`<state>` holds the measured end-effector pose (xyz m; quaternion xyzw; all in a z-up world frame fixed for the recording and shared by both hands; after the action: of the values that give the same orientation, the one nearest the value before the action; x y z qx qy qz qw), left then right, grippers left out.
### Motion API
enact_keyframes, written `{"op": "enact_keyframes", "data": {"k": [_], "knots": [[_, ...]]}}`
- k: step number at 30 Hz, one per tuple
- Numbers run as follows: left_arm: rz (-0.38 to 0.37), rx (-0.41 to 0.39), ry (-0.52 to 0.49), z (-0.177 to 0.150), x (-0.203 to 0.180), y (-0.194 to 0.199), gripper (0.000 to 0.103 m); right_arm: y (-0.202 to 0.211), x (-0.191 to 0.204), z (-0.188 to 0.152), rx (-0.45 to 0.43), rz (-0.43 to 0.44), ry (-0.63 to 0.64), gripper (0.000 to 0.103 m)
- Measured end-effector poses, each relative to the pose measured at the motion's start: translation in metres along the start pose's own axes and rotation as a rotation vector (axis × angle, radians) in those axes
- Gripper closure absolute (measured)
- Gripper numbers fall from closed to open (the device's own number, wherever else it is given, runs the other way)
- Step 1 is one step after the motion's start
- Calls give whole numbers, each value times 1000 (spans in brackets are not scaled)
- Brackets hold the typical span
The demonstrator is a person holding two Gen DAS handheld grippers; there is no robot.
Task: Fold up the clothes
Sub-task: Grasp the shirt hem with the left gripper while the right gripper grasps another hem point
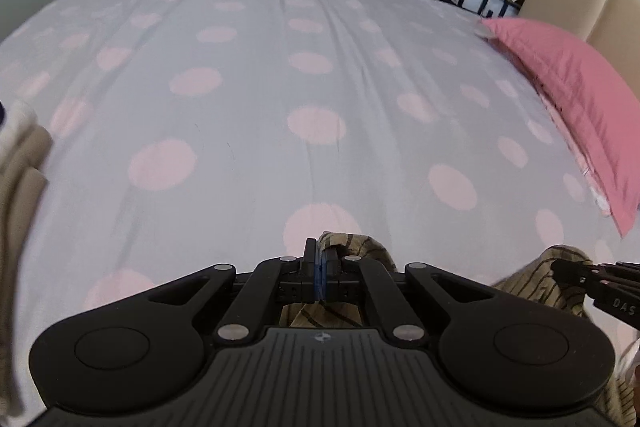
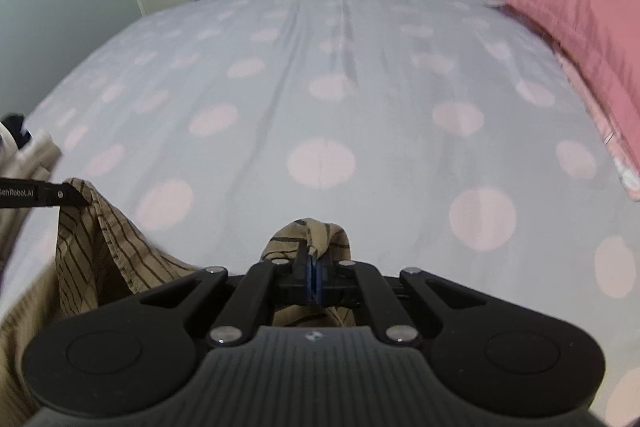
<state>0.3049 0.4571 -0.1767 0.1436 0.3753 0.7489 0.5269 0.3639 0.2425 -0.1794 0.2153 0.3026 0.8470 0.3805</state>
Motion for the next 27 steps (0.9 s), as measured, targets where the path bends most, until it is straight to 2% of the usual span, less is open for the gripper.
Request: {"op": "enact_keyframes", "data": {"k": [5, 11, 15, 18, 24, 25, 27], "knots": [[20, 36, 12, -21, 9, -33, 103, -32, -19, -27, 48, -26, -31, 100], [28, 45, 29, -36, 25, -42, 103, -40, -29, -35, 46, -6, -77, 101], [34, 16, 113, -33, 41, -27, 102, -35, -42, -33, 37, 4, -212, 100], [45, -5, 120, -29, 49, -13, 102, -26, -51, -29, 17, -29, -223, 95], [36, 67, 108, -35, 47, -10, 95, -13, -55, -24, 18, -19, -245, 89], [31, 59, 105, -33, 46, -8, 93, -11, -56, -24, 18, -13, -249, 87], [15, 56, 96, -31, 42, -4, 87, -6, -55, -21, 10, -4, -234, 62]]}}
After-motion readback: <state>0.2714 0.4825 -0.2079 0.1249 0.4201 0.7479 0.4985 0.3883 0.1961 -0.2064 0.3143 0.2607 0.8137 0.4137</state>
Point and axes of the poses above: each gripper's, at about its wrist camera, not at the fingertips, and y roughly against the way its jaws point, x to its left, z to its top, the point moved 10 cm from there along -y, roughly the way its jaws point, and after that the axes turned 6 degrees about -x, right-handed, at the moved point
